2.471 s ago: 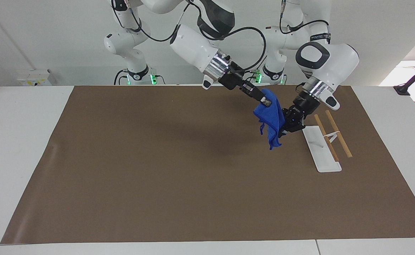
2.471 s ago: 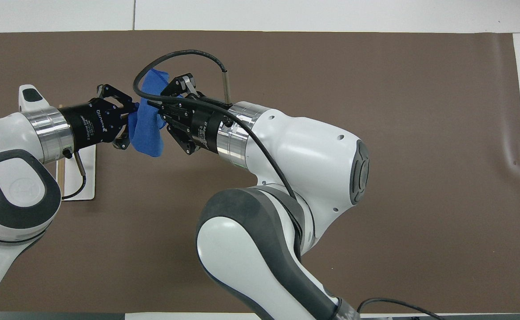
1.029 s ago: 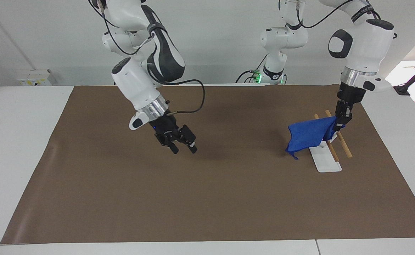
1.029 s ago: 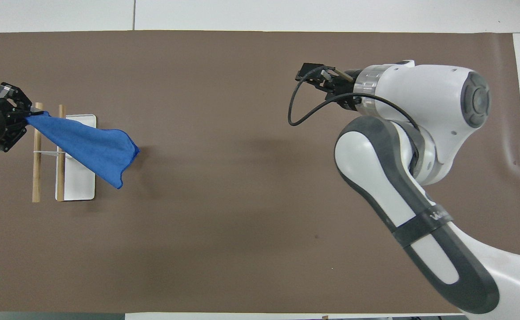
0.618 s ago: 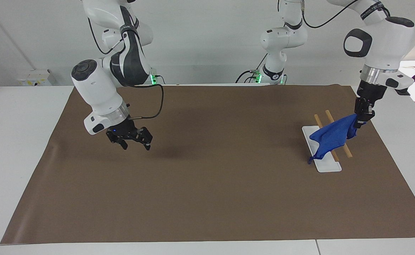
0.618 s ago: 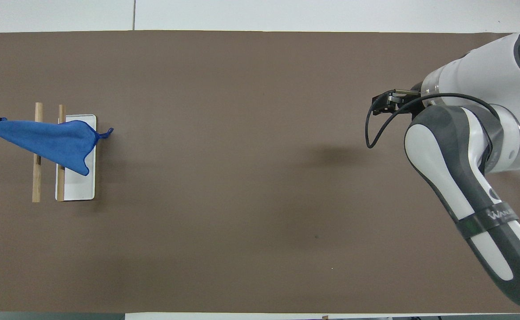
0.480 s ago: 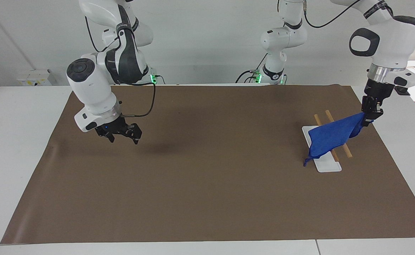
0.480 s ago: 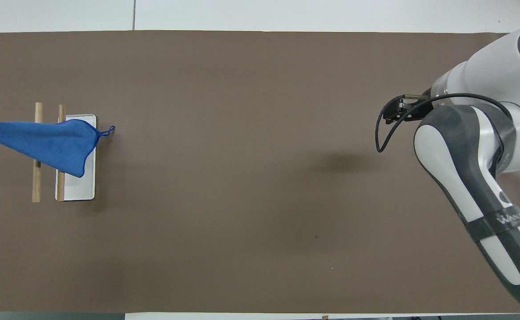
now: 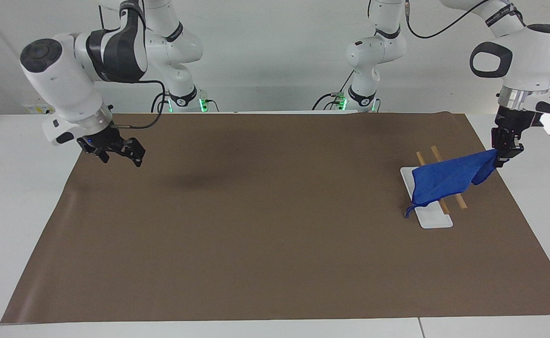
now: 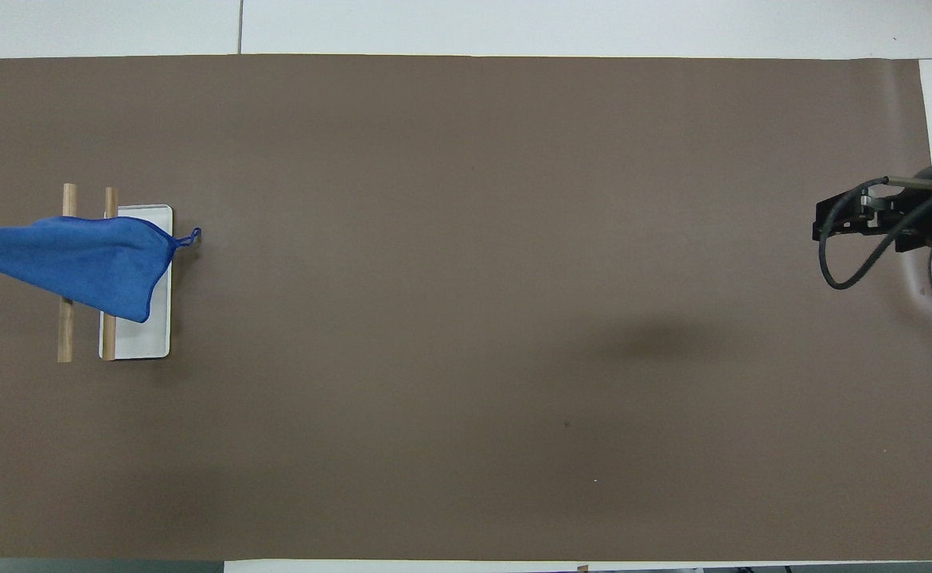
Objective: Right arm passes towel to left arm to hang
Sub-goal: 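Drape the towel over the wooden rack while the right arm retracts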
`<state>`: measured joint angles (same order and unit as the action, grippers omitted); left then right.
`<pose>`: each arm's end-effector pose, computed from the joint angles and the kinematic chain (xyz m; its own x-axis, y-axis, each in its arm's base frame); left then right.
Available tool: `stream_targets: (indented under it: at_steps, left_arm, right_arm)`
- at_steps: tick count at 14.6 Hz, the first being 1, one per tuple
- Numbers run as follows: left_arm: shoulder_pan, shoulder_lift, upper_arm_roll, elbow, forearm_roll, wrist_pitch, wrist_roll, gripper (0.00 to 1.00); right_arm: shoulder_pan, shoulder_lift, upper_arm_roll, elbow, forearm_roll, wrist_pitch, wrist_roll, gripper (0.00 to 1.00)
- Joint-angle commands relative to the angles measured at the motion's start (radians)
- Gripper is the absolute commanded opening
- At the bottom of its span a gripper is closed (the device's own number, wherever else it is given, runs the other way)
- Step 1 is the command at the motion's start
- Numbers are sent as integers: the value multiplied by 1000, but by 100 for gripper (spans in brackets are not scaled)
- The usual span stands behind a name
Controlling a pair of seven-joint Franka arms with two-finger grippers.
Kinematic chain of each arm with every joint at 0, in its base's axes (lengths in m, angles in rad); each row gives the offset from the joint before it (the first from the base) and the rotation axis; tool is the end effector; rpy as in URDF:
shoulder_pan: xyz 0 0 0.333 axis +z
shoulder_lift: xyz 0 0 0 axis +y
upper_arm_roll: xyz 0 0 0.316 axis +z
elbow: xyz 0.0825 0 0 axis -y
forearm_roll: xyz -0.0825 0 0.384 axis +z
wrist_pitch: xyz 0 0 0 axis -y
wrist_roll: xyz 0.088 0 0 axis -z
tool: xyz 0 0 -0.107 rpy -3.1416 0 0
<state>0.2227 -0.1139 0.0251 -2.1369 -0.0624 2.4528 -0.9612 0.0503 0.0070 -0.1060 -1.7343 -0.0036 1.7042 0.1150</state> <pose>0.5351 0.1358 0.5021 0.2751 0.9426 0.1894 0.8673 -0.3283 0.3741 0.5602 -0.0314 0.5544 0.9849 -0.1694 -0.0363 -0.1692 -0.9855 0.0085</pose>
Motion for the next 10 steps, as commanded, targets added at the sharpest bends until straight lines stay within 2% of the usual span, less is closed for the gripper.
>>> stream_targets:
  at_steps: [1,4,7,10]
  left_arm:
    - [14,35,-10,-37,18,72,6,0]
    - [41,72,-11,-37,18,97,6,0]
    - [49,88,-10,-38,18,111,6,0]
    - [79,92,-11,-57,16,115,2,0]
  right_arm:
    - [5,-12,11,137,-47,-160,-11,100]
    - [11,10,15,268,-30,-279,-11,100]
    - [14,-37,14,162,-13,-264,-5,100]
    - [2,-39,9,154,-9,-227,-12,100]
